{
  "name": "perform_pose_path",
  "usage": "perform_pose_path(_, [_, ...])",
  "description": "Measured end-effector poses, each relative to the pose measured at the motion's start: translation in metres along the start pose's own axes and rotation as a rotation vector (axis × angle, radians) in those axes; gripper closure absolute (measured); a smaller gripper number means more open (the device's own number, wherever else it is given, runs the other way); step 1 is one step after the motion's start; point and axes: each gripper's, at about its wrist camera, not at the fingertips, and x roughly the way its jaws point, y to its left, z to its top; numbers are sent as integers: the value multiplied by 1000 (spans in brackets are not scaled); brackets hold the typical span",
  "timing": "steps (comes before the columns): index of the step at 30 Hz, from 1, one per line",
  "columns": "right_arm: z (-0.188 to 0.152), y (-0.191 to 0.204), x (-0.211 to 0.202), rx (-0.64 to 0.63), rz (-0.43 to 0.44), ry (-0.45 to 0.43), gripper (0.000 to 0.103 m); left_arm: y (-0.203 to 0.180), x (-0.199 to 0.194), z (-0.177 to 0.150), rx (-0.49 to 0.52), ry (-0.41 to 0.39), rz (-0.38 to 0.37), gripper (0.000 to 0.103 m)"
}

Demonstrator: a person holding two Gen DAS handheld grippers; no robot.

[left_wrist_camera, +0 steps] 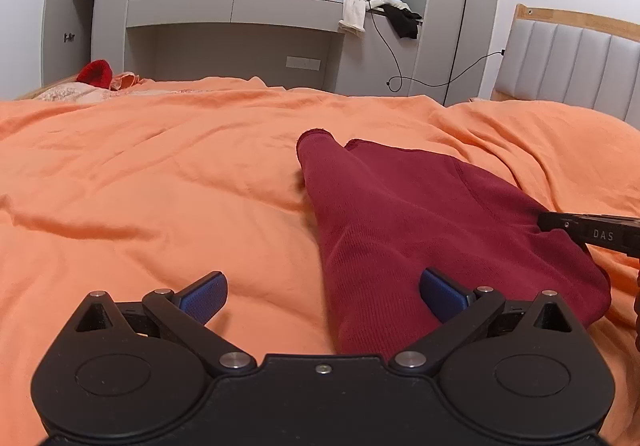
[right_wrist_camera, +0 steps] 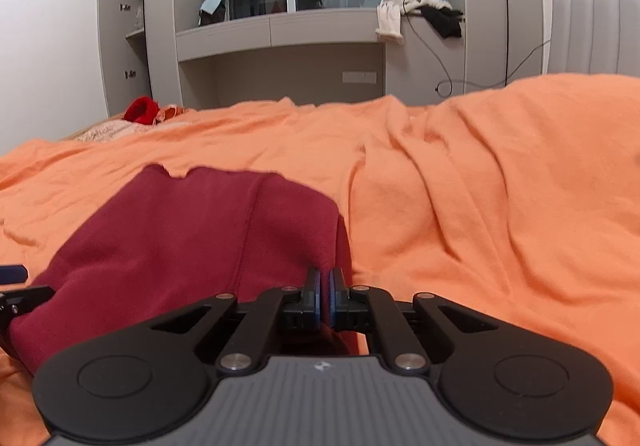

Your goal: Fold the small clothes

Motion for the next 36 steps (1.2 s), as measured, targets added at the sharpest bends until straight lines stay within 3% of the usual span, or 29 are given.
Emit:
perform_pose_path(2, [-1, -1, 0, 0, -6, 2, 96, -1, 0, -1, 13, -4, 4, 1])
perform_pose_path(3, [-1, -2, -1, 9, -4, -3, 89, -1, 0, -1, 16, -5, 5, 1])
perform_pose_path(6, [3, -10, -9, 60, 15, -19, 50, -1, 0, -2, 15, -3, 5, 1])
perform_pose_path(12, [8, -15, -21, 115, 119, -38, 19, -1, 0, -2, 16, -4, 5, 1])
perform_pose_path(19, [-6, -3, 1, 63, 119, 102, 9, -1, 0, -2, 16, -4, 5, 1])
perform_pose_path(23, [-10, -4, 4, 57, 99, 106, 0, -1, 0, -2, 17, -4, 6, 1])
perform_pose_path(32, [-12, -14, 7, 142, 133, 147, 0, -2, 0, -2, 17, -4, 6, 1])
perform_pose_path(36, [-4, -15, -2, 179, 133, 88, 0, -2, 0, -2, 16, -4, 6, 1])
